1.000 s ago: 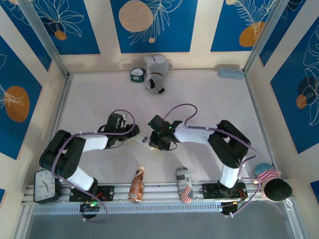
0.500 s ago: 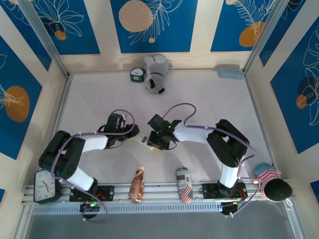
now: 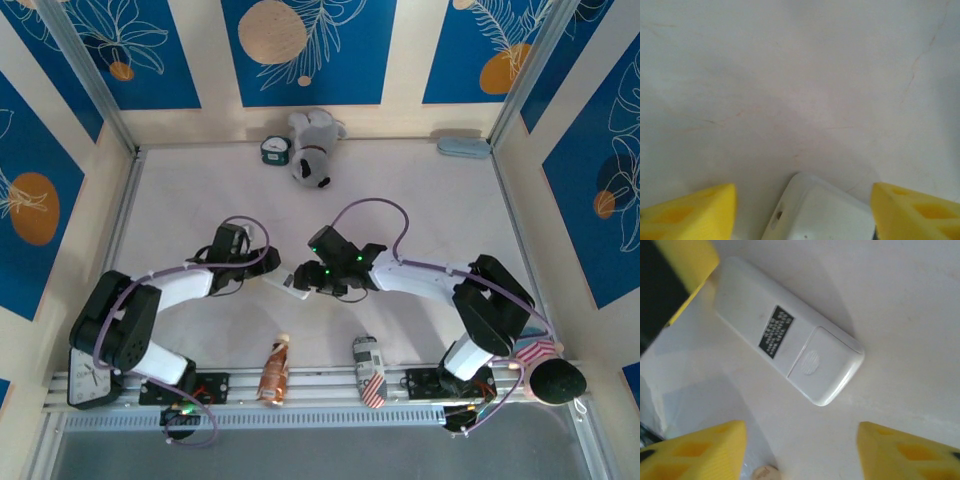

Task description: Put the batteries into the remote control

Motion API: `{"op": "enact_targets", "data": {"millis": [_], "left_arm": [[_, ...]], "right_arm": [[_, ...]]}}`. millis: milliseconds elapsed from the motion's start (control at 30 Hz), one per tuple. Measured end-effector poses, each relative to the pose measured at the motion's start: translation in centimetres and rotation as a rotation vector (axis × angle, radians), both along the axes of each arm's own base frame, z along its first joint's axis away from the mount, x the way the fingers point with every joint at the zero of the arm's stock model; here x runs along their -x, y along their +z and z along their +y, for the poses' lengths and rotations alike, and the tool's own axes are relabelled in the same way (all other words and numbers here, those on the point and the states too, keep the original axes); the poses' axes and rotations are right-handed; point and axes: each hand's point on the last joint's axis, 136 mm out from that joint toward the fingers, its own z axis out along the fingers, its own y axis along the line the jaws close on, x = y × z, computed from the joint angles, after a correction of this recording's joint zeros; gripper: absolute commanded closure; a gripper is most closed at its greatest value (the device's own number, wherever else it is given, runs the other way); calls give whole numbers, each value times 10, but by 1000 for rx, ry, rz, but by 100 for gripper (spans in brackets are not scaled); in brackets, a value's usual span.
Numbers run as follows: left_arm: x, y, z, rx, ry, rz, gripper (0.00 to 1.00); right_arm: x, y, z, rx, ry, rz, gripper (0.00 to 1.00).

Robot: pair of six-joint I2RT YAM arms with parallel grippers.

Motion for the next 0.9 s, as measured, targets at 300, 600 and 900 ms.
{"op": "enact_targets", "data": {"millis": [300, 600, 900], "left_arm": [[8, 53, 20, -26, 45, -93, 0], [32, 80, 38, -23, 89, -138, 0], [51, 68, 48, -30, 111, -91, 0]], "right_arm": [[-5, -7, -3, 103, 322, -201, 27], [-6, -36, 8, 239, 577, -365, 22], [-14, -56, 17, 280, 674, -414, 10]]}}
